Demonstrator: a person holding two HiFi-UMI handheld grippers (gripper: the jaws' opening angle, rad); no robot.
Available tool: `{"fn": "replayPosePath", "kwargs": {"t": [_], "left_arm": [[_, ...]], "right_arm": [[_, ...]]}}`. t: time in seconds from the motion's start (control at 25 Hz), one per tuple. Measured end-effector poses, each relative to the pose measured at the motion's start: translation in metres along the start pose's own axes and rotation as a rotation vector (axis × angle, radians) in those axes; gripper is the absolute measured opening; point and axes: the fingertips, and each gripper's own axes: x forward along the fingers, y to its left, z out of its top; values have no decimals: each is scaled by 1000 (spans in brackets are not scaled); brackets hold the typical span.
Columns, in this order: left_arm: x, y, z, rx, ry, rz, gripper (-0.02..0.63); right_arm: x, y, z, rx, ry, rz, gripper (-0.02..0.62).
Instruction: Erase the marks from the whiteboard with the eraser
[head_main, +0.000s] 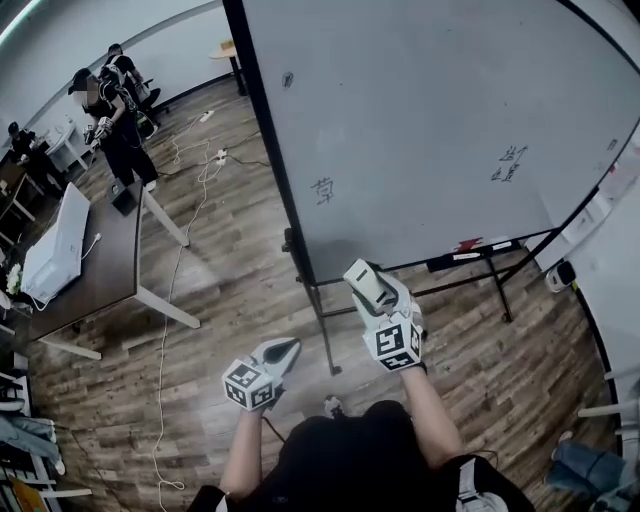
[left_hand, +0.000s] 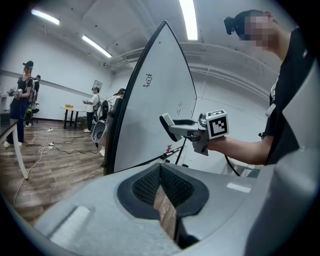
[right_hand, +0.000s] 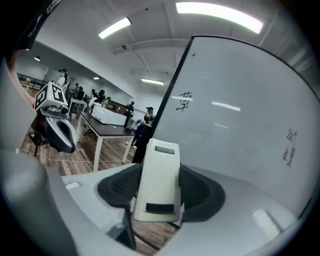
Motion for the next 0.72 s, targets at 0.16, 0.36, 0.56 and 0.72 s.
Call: {"fn": "replayPosePath", "kwargs": {"t": [0.16,0.36,0.56,0.72], "left_arm": [[11,6,0,3,21,-36,11],[20,13,1,11,47,-51,11],[20,23,6,8,48,-41,11],[20,35,8,8,55,-34,11]], "right_arm": [[15,-14,25,-40,-19,-86,249],[35,-31,47,-33,-54,-140,249],[50,-38,60,-75,-53,-184,247],[62,-43,68,-119,-69,-215,247]]}}
